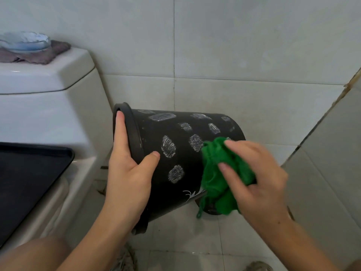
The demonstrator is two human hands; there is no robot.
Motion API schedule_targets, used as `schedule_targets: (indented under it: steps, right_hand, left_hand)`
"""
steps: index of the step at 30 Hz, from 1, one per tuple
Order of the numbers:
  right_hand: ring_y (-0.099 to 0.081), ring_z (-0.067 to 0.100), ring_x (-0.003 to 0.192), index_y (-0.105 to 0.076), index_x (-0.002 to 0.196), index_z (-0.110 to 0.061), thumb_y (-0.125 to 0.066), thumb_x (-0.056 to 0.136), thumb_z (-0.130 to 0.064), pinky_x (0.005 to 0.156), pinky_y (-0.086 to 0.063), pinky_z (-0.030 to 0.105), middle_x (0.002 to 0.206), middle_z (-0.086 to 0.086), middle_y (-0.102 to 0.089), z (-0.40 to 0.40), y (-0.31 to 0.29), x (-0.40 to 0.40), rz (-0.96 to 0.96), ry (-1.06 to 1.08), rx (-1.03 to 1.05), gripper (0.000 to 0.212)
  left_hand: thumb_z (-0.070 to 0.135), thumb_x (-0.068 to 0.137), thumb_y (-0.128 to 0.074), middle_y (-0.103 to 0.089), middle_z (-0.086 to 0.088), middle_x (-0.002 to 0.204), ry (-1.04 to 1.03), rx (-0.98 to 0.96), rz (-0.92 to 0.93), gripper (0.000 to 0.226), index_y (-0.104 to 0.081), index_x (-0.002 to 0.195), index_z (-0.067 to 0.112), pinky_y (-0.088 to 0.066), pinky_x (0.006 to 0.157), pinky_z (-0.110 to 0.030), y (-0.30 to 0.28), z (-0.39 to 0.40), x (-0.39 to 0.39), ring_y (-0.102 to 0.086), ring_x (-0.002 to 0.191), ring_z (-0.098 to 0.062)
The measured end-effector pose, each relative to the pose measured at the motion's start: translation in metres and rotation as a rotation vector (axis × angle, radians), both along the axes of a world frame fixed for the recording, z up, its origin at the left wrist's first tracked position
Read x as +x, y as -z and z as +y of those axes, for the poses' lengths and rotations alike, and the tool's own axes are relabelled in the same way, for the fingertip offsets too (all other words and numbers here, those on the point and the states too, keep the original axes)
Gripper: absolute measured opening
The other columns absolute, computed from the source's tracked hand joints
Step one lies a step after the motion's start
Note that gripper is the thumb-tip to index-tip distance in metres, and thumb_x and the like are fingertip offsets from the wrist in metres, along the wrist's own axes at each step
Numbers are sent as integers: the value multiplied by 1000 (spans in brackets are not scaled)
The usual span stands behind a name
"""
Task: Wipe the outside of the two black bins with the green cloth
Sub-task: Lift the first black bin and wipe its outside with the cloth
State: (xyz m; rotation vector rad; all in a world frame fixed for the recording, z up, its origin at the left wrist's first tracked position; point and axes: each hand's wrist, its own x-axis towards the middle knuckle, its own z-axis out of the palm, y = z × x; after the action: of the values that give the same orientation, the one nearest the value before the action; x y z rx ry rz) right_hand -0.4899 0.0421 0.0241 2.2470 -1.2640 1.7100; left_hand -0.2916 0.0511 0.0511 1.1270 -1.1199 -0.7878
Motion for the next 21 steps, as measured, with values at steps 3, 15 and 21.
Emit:
schedule_targets:
  steps: [3,15,21]
  right_hand:
    - [-64,17,89,-72,111,-14,-62,92,-26,72,-53,26,103,5,-66,2,5,12,160,40,1,25]
    - [-60,15,82,-66,120,-24,-58,93,-32,61,-50,25,102,4,-63,-9,8,21,281,129,20,30]
    - [-60,20,83,-63,125,-24,-56,93,-28,61,-51,29,103,8,-61,9,9,35,312,24,5,32]
  left_hand:
    - [6,84,-63,-59,18,133,13,-27,33,88,-19,154,33,-48,102,-30,2,1,-6,-60,116,1]
    - [1,88,-64,-57,11,137,-3,-21,36,86,-18,154,32,-50,91,-17,6,0,-9,-61,113,1]
    - [3,83,-65,-60,25,127,4,-31,49,89,-20,154,31,-47,85,-8,5,2,-13,-61,109,9]
